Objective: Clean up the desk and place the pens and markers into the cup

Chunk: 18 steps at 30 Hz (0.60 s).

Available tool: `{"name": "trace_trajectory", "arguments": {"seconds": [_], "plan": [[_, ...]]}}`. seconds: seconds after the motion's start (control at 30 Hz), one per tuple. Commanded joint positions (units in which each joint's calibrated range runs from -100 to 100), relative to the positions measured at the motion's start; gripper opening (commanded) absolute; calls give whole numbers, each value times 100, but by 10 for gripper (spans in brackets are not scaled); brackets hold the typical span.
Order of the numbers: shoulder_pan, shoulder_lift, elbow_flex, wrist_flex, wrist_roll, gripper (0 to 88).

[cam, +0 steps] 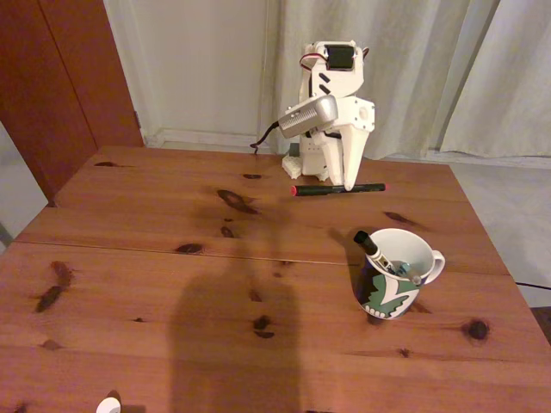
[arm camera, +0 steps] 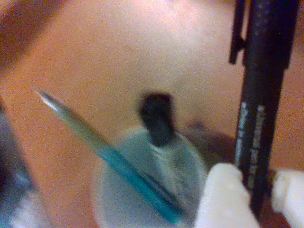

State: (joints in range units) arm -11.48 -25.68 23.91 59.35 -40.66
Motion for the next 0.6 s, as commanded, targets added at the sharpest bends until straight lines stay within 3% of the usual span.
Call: {"name": "trace_trajectory", "arguments": {"seconds": [0.0,0.23,0.47,0.57], "plan": [[-46,-241,-632,977,378,9],[-95,-250,-2048,3101,1080,9],[-280,-192,-2093,2723,1955,9],[-280,-233,-1841,2017,1976,9]]}}
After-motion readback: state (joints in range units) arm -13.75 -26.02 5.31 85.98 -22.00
